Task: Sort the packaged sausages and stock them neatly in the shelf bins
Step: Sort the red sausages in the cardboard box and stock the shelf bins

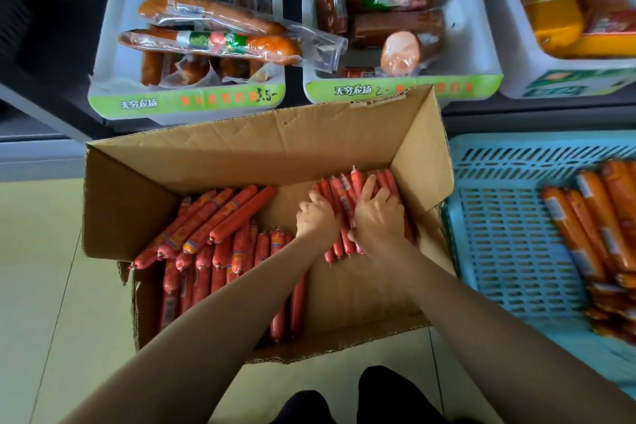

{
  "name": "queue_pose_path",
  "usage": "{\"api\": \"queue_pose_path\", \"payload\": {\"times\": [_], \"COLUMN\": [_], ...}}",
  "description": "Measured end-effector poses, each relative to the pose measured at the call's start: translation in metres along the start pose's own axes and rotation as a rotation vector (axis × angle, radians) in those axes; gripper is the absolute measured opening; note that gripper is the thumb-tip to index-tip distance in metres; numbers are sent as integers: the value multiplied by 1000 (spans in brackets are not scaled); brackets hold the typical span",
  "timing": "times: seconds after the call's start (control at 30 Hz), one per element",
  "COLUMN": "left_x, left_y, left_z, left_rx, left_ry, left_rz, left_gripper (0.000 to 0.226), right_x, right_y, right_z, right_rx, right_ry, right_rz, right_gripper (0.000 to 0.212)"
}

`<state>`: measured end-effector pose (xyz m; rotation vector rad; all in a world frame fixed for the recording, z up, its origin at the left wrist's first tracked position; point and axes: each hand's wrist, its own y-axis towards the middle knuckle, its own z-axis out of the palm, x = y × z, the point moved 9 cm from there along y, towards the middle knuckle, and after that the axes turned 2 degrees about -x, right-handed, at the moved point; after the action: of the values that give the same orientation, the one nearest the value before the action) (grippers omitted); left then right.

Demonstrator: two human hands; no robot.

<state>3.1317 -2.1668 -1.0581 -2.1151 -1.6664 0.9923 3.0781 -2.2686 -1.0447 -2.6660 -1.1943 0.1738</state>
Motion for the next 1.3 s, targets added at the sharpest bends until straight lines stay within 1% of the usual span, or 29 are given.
{"api": "queue_pose_path", "payload": {"times": [0.03,0.1,0.17,0.27,0.33,0.4,0.47,0.53,0.63,0.77,0.8,0.87,0.93,0.97,1.03,1.1,1.13,1.17,1.23,1.3], "left_x": [1,1,0,1,1,-3,-5,-5,-12,-17,-15,-6,0,3,0,-9,-14,-18,-22,-22], "left_y": [1,0,0,0,0,0,2,4,4,4,2,-3,-10,-15,-27,-49,-62,-77,-108,-142], "left_z": [0,2,5,12,15,19,19,18,18,16,16,15,4,-6,-31,-62,-79,-99,-148,-204], "left_rx": [-2,-8,-5,-7,-51,-108,-139,-115,-51,-67,-54,-19,-40,-74,-167,-246,-284,-332,-481,-632], "left_ry": [12,73,128,74,85,144,149,121,128,203,190,62,-108,-200,-367,-465,-497,-521,-558,-617], "left_rz": [-9,-6,-6,-81,-121,-135,-154,-166,-82,5,8,-37,-54,-45,22,142,206,279,434,565], "left_gripper": [64,66,72,82,91,97,91,90,92,86,86,81,69,63,50,39,37,36,30,26], "right_x": [-4,-2,6,-1,-10,-18,-16,-14,-18,-20,-20,-20,-24,-25,-25,-19,-12,-5,5,10], "right_y": [-6,-11,-14,-11,-10,-9,-11,-13,-16,-22,-24,-27,-28,-29,-31,-38,-43,-48,-60,-74], "right_z": [-5,1,4,-10,-25,-41,-55,-54,-53,-61,-63,-74,-88,-94,-108,-128,-142,-158,-200,-254], "right_rx": [19,100,95,47,57,22,-21,1,21,7,7,-20,-55,-47,-33,-58,-90,-139,-285,-459], "right_ry": [-38,2,89,174,222,153,107,104,141,207,225,246,280,321,431,516,536,548,607,771], "right_rz": [13,-10,-76,-67,-75,-83,-109,-130,-120,-107,-106,-128,-141,-144,-172,-239,-292,-345,-405,-433], "right_gripper": [82,91,83,66,65,66,66,65,65,63,63,64,67,67,66,64,65,67,75,79]}}
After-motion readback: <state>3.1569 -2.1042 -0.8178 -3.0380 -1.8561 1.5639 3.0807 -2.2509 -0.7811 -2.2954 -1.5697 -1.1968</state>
